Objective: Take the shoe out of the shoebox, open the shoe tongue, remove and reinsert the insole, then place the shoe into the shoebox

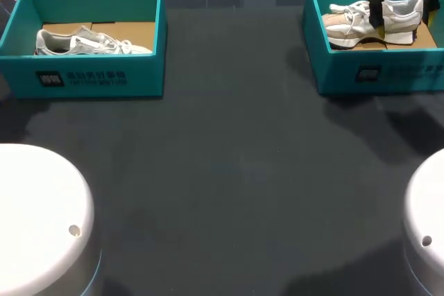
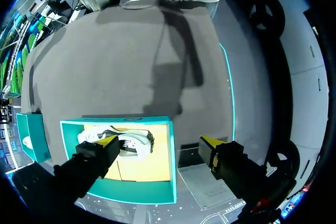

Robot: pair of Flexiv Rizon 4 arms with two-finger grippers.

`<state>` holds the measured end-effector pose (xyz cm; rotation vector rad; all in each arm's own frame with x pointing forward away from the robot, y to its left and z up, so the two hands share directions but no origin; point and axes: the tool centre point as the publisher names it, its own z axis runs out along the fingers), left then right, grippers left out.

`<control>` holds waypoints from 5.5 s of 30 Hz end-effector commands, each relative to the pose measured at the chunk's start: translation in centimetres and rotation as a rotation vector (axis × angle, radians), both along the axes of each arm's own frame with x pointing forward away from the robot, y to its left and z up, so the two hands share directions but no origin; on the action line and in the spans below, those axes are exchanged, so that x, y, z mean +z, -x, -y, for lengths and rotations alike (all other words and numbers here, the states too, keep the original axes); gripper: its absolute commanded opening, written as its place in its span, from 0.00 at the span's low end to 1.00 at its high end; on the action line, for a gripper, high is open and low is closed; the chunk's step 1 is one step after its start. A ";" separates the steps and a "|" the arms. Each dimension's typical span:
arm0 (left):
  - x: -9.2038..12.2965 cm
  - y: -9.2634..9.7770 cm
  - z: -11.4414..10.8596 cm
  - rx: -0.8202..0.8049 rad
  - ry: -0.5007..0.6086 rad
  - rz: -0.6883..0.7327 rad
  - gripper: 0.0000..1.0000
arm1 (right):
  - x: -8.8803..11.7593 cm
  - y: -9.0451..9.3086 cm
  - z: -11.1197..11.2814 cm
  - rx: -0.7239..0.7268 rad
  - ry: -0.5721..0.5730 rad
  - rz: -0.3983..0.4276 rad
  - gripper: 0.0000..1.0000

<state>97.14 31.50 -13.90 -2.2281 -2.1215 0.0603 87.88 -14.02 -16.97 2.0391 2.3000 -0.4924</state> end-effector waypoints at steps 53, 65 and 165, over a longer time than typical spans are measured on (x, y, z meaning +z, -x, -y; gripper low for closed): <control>0.0 0.0 0.0 -0.001 -0.003 0.000 1.00 | -7.1 -20.7 12.0 -0.127 -0.065 0.296 1.00; 0.0 0.0 0.0 -0.001 -0.003 0.000 1.00 | -7.1 -23.9 13.5 -0.130 0.042 0.318 1.00; 0.0 0.0 0.0 -0.001 -0.003 0.000 1.00 | -14.9 -27.4 19.8 -0.218 -0.079 0.298 0.00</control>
